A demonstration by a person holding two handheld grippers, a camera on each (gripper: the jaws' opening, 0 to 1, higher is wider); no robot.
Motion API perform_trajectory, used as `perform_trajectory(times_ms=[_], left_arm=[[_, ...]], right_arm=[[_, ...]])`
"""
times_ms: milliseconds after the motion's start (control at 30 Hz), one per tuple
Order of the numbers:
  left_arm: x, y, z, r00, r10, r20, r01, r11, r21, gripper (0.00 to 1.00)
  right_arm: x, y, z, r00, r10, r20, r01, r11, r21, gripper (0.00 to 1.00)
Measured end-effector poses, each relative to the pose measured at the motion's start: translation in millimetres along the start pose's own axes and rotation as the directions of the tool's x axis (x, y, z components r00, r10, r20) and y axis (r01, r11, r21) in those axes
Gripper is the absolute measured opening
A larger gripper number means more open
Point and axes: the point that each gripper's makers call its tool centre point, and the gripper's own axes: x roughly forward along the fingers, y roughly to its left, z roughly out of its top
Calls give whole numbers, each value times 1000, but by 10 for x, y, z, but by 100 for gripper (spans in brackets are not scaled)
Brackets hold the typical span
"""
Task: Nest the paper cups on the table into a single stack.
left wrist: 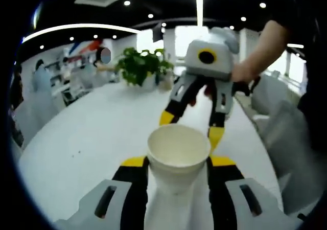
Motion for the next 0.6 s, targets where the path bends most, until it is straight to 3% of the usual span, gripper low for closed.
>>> perform_trajectory(times_ms=[600], left_arm=[[118,145,-194,1000,-2,-23,1,1000,-29,45]], right_arm=[[146,-130,-163,1000,-3,-30,3,1000,9,38]])
